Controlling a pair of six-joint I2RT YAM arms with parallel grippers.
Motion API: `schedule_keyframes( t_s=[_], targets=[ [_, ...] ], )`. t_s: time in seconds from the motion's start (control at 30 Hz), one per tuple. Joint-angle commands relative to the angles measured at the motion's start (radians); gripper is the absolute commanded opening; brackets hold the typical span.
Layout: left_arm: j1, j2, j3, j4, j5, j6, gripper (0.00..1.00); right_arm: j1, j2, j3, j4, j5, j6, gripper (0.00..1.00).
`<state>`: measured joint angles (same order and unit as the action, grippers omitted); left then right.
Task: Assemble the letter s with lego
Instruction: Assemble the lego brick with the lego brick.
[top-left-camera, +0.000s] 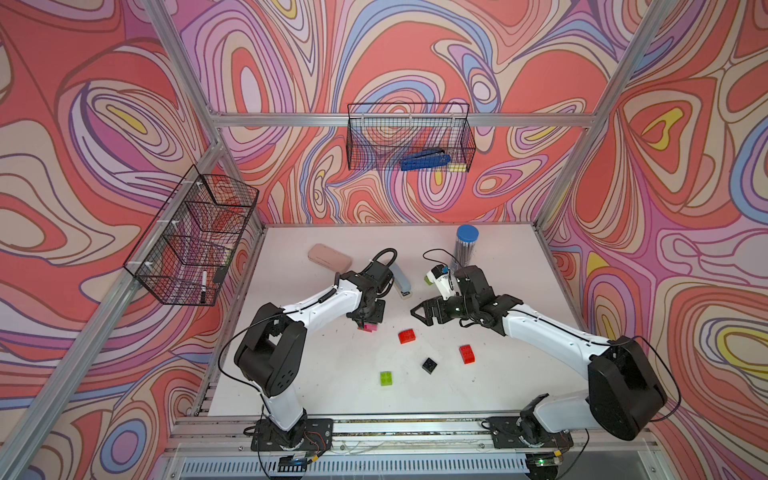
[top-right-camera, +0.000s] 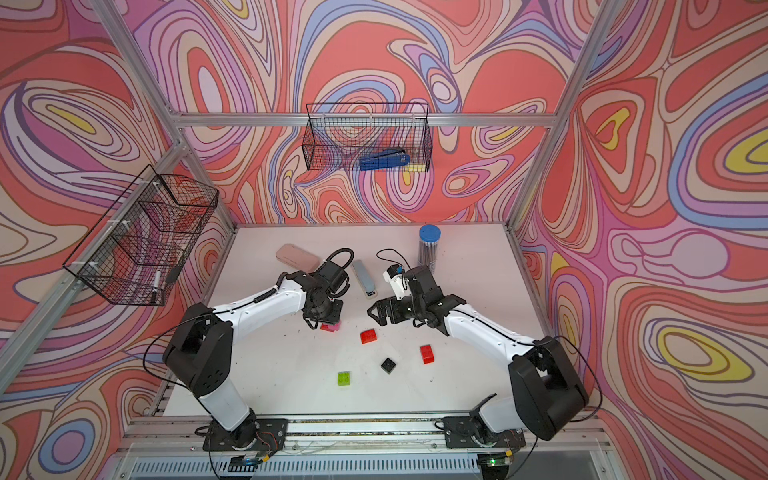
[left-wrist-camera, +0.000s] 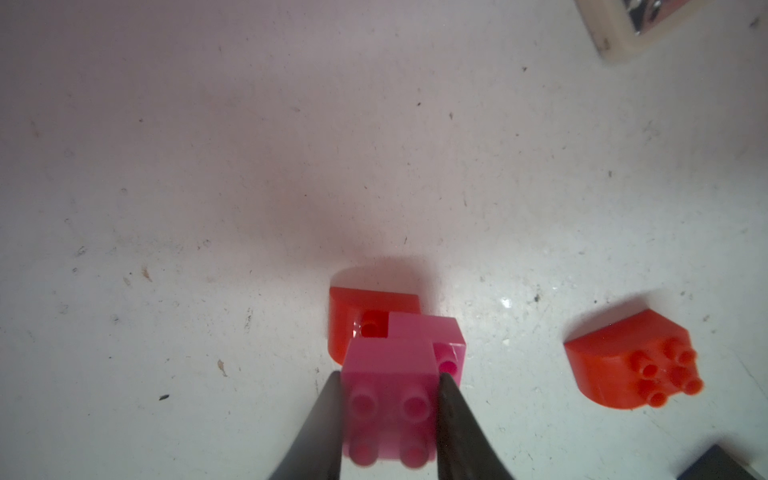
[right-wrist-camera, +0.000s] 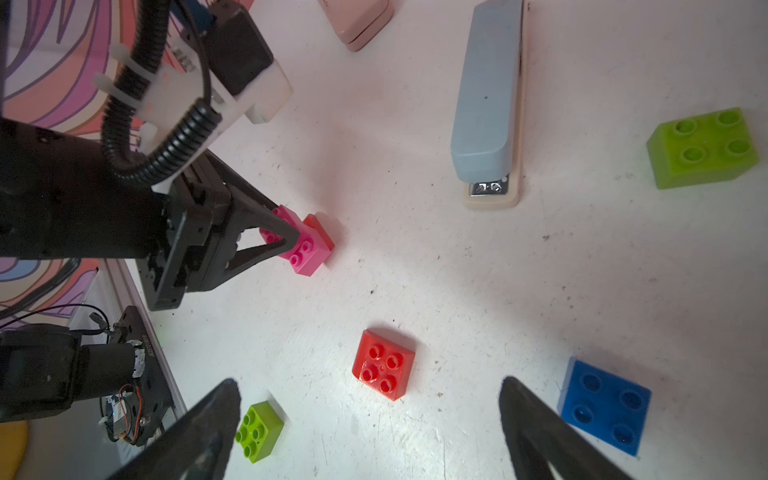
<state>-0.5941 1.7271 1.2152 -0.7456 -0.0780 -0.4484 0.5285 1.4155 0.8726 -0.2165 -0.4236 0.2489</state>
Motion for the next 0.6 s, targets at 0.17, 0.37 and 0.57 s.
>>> schedule_keyframes(
  t_s=[0.17, 0.37, 0.57],
  targets=[
    [0.017, -0.011, -0.062, 0.001, 0.008, 0.054, 0.27, -0.006, -0.003, -0.001, 0.01, -0.01, 0.001, 0.98],
    [0.017, -0.024, -0.072, 0.013, 0.031, 0.125, 0.25, -0.006, 0.004, 0.006, 0.007, -0.01, -0.002, 0.98],
    [0.017, -0.001, -0.078, 0.021, 0.042, 0.15, 0.25, -0.006, 0.004, 0.006, 0.005, -0.009, 0.0, 0.98]
  ],
)
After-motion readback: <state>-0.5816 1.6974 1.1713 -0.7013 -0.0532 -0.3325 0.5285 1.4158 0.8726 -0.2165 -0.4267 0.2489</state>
